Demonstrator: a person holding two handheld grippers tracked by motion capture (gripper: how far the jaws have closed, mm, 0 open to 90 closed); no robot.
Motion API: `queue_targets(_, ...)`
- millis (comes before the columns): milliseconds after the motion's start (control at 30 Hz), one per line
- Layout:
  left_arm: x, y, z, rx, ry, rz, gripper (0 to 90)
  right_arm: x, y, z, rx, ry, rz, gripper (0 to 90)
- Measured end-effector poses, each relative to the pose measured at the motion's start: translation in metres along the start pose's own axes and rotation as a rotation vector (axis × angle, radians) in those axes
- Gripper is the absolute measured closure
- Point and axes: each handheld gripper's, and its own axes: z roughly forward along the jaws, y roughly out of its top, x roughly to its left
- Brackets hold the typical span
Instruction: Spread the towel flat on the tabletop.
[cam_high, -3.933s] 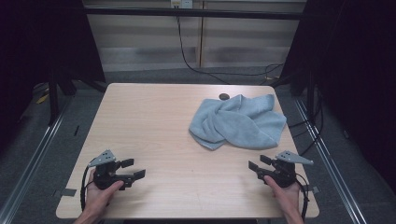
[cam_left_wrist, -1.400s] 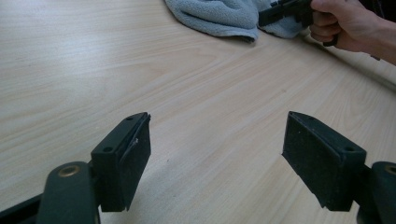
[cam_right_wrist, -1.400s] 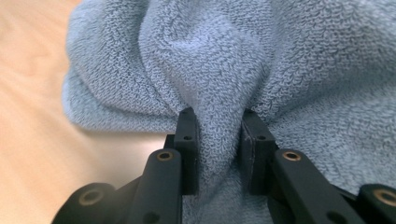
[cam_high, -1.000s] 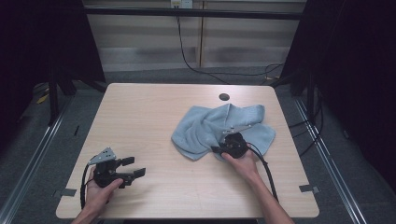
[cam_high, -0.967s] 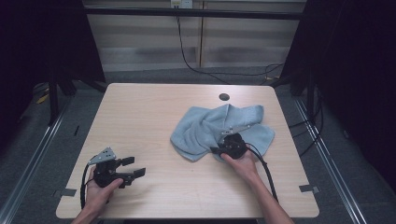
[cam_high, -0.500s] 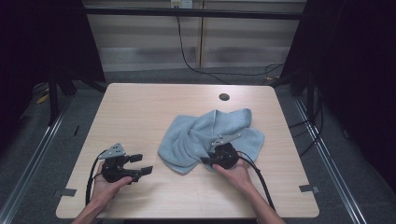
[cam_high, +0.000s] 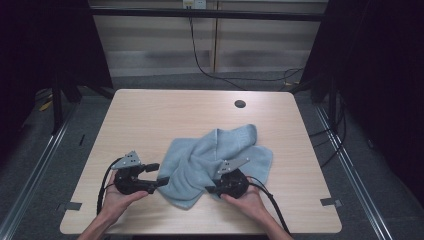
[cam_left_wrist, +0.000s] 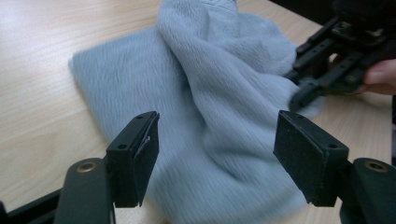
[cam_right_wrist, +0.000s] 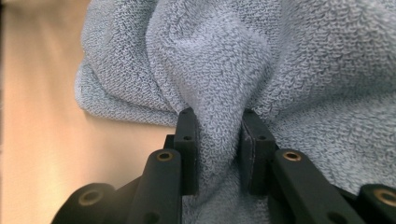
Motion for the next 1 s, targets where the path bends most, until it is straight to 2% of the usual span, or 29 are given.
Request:
queue_targets(33, -0.001, 0.001, 0.000, 0.004, 0.005, 0.011, 30.8, 0.000, 0.000, 0.000, 0.000, 0.000, 0.000, 72.0)
queue_targets(100, -0.001, 0.002, 0.001, 0.003, -0.002, 0.001, 32.1, 0.015, -0.001, 0.002, 0.011, 0.037, -0.013, 70.5)
queue_targets(200, 0.004, 0.008, 0.005, -0.018, 0.004, -0.019, 41.1, 0.025, 0.001, 0.001, 0.027, 0.069, -0.007, 62.6)
queue_targets(233, 0.004, 0.008, 0.005, -0.018, 0.004, -0.019, 45.7, 0.025, 0.001, 0.001, 0.027, 0.069, -0.007, 62.6)
queue_targets(267, 0.007, 0.010, 0.006, -0.023, 0.005, -0.025, 46.4, 0.027, 0.002, 0.000, 0.028, 0.073, -0.024, 60.7)
queue_targets(333, 0.015, 0.020, 0.011, -0.050, 0.018, -0.053, 49.2, 0.022, 0.009, -0.014, -0.011, 0.078, -0.001, 53.4)
queue_targets(400, 0.017, 0.023, 0.014, -0.047, 0.018, -0.053, 49.5, 0.014, 0.013, -0.028, -0.059, 0.048, 0.008, 51.5)
queue_targets(433, 0.018, 0.026, 0.017, -0.044, 0.020, -0.049, 49.5, 0.014, 0.013, -0.028, -0.059, 0.048, 0.008, 51.5)
queue_targets(500, 0.021, 0.029, 0.025, -0.043, 0.014, -0.062, 48.9, 0.002, 0.015, -0.044, -0.107, 0.020, 0.030, 50.2)
queue_targets(567, 0.021, 0.030, 0.034, -0.023, 0.016, -0.048, 46.7, -0.012, 0.014, -0.059, -0.130, -0.030, 0.053, 50.3)
queue_targets(600, 0.022, 0.029, 0.039, -0.004, 0.016, -0.045, 42.9, -0.027, 0.009, -0.070, -0.115, -0.116, 0.075, 50.5)
queue_targets(667, 0.024, 0.026, 0.049, 0.023, -0.003, -0.068, 37.8, -0.047, 0.001, -0.074, -0.097, -0.160, 0.119, 50.3)
queue_targets(700, 0.026, 0.022, 0.058, 0.071, 0.009, -0.092, 32.6, -0.056, -0.004, -0.074, -0.080, -0.201, 0.129, 49.7)
queue_targets(733, 0.026, 0.022, 0.058, 0.071, 0.009, -0.092, 29.9, -0.064, -0.008, -0.074, -0.070, -0.216, 0.156, 49.0)
queue_targets(767, 0.027, 0.020, 0.061, 0.087, -0.011, -0.101, 31.1, -0.064, -0.008, -0.074, -0.070, -0.216, 0.156, 49.0)
queue_targets(800, 0.027, 0.013, 0.065, 0.110, -0.019, -0.093, 32.4, -0.077, -0.017, -0.070, -0.067, -0.233, 0.190, 45.7)
queue_targets(833, 0.027, 0.013, 0.065, 0.110, -0.019, -0.093, 35.7, -0.081, -0.021, -0.066, -0.058, -0.231, 0.203, 45.0)
queue_targets(867, 0.026, 0.008, 0.066, 0.127, -0.030, -0.068, 39.5, -0.083, -0.023, -0.062, -0.047, -0.232, 0.202, 44.1)
queue_targets(900, 0.026, 0.008, 0.066, 0.127, -0.030, -0.068, 46.4, -0.084, -0.024, -0.058, -0.033, -0.238, 0.197, 42.0)
queue_targets(933, 0.024, 0.008, 0.063, 0.132, -0.043, -0.038, 54.7, -0.084, -0.025, -0.055, -0.022, -0.243, 0.195, 40.5)
queue_targets(1000, 0.022, 0.007, 0.061, 0.140, -0.044, -0.030, 64.8, -0.081, -0.024, -0.049, -0.019, -0.238, 0.182, 38.4)
